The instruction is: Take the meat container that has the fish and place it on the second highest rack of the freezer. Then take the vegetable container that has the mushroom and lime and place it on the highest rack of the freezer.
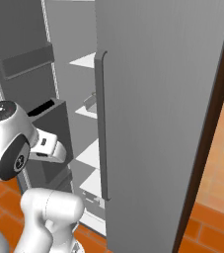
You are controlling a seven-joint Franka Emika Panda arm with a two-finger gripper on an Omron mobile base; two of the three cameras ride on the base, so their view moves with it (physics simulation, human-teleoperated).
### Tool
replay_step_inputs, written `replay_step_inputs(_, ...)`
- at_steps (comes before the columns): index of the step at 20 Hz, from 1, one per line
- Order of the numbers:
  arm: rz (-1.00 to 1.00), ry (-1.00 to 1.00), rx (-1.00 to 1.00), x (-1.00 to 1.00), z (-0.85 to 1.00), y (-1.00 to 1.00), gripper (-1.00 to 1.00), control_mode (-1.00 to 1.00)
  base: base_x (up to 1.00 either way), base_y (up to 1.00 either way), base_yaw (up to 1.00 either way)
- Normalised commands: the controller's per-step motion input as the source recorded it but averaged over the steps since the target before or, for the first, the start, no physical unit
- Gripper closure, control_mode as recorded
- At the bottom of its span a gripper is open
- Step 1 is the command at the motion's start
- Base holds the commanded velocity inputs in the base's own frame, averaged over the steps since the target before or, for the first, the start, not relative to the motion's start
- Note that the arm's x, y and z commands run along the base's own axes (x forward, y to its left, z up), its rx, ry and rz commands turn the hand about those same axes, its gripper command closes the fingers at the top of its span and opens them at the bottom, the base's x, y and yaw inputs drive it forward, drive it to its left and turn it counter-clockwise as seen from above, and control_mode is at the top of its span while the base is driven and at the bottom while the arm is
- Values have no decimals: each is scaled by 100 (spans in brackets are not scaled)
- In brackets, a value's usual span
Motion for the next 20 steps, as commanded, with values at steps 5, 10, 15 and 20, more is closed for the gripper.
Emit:
replay_step_inputs(5, 0, 0, 0, 0, 0, 0, -100, -100, 0, 0, 0)
replay_step_inputs(10, 0, 0, 0, 0, 0, 0, -100, 100, -82, 12, 4)
replay_step_inputs(15, 0, 0, 0, 0, 0, 0, -100, 100, -91, 66, 39)
replay_step_inputs(20, 0, 0, 0, 0, 0, 0, -100, 100, -14, 77, 90)
